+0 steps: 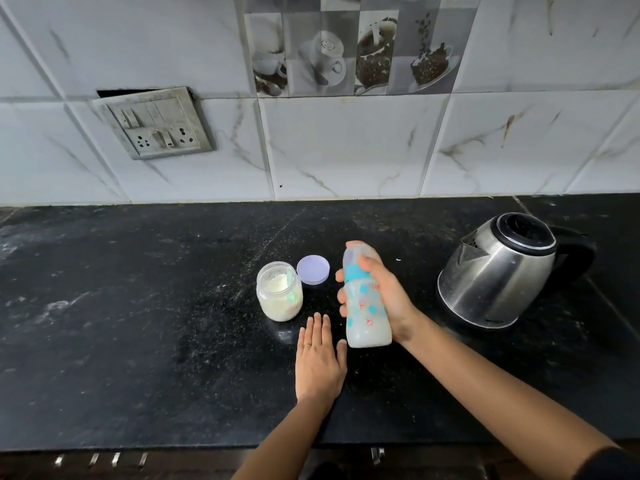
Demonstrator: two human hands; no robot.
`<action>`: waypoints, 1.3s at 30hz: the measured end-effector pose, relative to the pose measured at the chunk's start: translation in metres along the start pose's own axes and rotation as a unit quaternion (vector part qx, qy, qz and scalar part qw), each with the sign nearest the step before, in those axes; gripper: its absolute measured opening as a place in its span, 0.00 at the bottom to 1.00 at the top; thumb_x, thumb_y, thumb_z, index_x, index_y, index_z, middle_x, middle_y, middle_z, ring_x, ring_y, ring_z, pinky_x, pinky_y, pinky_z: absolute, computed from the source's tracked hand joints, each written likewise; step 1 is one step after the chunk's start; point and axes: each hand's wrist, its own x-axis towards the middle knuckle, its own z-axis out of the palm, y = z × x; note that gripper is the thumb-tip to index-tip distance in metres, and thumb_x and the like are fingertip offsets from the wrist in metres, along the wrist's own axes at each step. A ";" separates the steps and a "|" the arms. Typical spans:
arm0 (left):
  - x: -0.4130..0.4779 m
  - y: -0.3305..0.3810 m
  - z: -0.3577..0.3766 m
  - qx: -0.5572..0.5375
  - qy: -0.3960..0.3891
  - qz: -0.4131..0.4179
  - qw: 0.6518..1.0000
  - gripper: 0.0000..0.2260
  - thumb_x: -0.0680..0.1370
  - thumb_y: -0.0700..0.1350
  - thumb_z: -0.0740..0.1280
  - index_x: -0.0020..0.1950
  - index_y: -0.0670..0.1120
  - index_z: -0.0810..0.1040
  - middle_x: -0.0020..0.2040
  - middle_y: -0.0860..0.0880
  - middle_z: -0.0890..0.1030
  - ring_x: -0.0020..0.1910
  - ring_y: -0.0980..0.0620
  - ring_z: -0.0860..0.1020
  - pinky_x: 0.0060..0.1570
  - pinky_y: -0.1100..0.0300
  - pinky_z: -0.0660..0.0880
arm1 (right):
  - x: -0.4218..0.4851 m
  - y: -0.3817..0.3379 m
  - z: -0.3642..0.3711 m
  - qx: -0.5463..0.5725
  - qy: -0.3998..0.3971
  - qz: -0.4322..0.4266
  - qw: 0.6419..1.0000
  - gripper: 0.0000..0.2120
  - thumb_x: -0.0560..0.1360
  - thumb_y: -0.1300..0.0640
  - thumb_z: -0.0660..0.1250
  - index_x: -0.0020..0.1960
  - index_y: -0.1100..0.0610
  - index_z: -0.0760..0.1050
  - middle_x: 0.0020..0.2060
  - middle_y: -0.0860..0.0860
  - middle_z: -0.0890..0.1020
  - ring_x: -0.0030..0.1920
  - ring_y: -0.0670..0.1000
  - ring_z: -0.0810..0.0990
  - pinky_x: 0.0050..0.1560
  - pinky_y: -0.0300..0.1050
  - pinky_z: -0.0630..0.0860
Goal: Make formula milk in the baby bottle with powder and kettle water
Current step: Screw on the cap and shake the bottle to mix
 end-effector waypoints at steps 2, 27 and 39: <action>0.000 0.001 -0.001 -0.010 0.006 -0.003 1.000 0.32 0.77 0.59 0.40 0.76 0.43 0.56 0.77 0.45 0.58 0.76 0.50 0.53 0.73 0.57 0.42 | 0.007 -0.003 0.002 0.085 0.026 -0.032 0.996 0.17 0.73 0.49 0.64 0.60 0.53 0.70 0.36 0.53 0.78 0.28 0.51 0.76 0.29 0.42 0.75; 0.000 0.000 -0.002 -0.026 0.001 -0.005 1.000 0.33 0.77 0.59 0.39 0.77 0.44 0.55 0.77 0.46 0.56 0.76 0.51 0.50 0.73 0.59 0.39 | 0.023 -0.012 0.004 0.278 0.119 -0.027 0.953 0.15 0.75 0.46 0.64 0.44 0.58 0.74 0.36 0.52 0.77 0.27 0.49 0.78 0.30 0.38 0.77; 0.000 0.000 -0.002 -0.025 0.008 -0.007 1.000 0.32 0.77 0.59 0.41 0.76 0.43 0.58 0.76 0.45 0.59 0.76 0.49 0.53 0.74 0.56 0.43 | 0.013 -0.010 -0.001 0.229 0.067 -0.009 0.971 0.14 0.71 0.46 0.65 0.46 0.57 0.75 0.34 0.52 0.79 0.28 0.49 0.78 0.30 0.38 0.77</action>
